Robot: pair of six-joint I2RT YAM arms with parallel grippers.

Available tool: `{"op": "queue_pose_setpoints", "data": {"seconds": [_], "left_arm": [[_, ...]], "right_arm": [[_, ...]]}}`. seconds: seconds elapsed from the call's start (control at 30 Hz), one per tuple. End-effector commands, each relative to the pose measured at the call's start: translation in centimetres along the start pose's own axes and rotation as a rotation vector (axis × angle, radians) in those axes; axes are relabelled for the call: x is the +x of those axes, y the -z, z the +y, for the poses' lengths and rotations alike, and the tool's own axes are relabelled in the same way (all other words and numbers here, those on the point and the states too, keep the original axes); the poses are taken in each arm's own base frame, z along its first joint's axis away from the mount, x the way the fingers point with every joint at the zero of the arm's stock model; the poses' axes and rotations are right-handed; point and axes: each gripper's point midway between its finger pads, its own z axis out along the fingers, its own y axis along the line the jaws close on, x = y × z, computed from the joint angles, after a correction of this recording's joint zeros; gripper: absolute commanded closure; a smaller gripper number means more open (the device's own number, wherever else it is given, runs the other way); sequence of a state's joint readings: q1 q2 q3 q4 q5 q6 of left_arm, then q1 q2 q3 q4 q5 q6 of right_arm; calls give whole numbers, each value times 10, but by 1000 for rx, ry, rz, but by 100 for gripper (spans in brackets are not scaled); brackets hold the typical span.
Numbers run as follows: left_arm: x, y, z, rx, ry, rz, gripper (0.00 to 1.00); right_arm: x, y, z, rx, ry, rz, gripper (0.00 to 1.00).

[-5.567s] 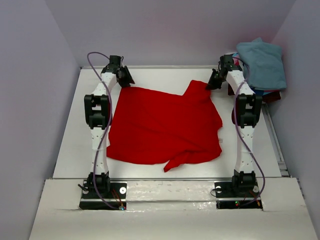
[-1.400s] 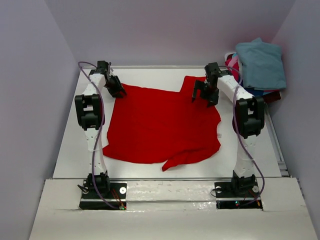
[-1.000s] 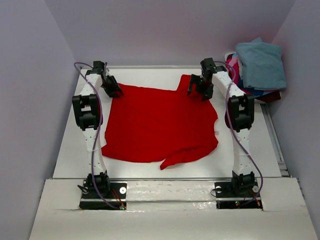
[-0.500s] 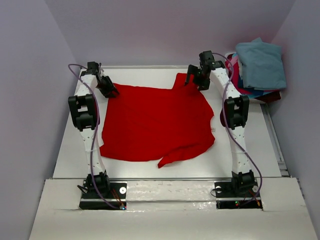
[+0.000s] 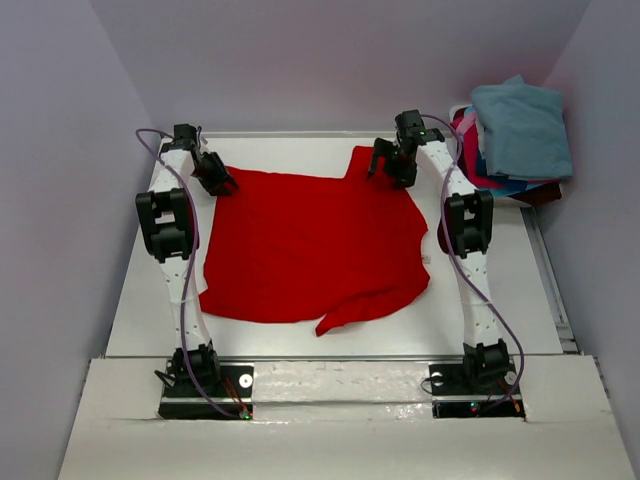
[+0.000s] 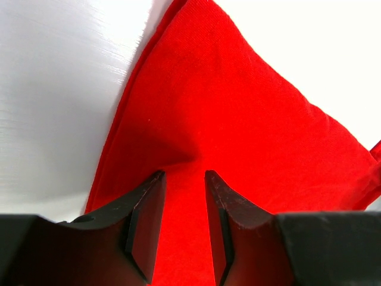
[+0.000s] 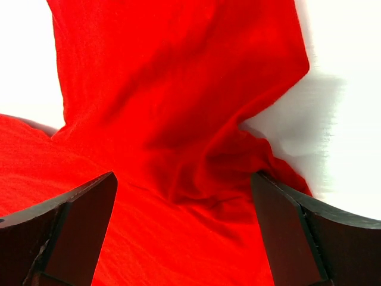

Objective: Fold and stack the t-shirts
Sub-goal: Flatten the tshirt out

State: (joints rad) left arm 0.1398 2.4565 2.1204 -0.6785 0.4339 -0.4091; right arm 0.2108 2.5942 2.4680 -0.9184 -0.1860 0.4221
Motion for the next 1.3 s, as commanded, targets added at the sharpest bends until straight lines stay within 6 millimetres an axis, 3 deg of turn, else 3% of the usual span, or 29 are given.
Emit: {"op": "queue_pose_setpoints", "data": {"seconds": [0.0,0.13,0.2,0.27,0.3,0.37,0.4,0.6,0.93,1.27], "left_arm": [[9,2,23,-71,2,20,53],[10,2,23,-66,-2,24,53],[11,0,24,-67,-2,28,53],[11,0,23,-62,-1,31,53],[11,-1,23,-60,0,30,53],[11,-1,22,-58,1,30,53],[10,-2,22,-56,1,30,53],[9,-1,20,-50,-4,28,53],[8,-2,20,-46,-9,30,53],[8,-2,20,-44,-12,30,50]], "right_arm": [[-19,0,13,-55,10,-61,0],[-11,0,9,-39,-14,-30,0],[6,-7,-3,-1,-27,16,0],[13,-2,-10,27,-25,27,0],[28,-8,-20,53,-31,62,0],[32,-3,-26,83,-35,58,0],[40,-4,-38,115,-52,78,0],[55,9,-48,164,-88,92,0],[37,21,-41,169,-83,58,0],[-33,67,4,28,-2,-181,0]]}}
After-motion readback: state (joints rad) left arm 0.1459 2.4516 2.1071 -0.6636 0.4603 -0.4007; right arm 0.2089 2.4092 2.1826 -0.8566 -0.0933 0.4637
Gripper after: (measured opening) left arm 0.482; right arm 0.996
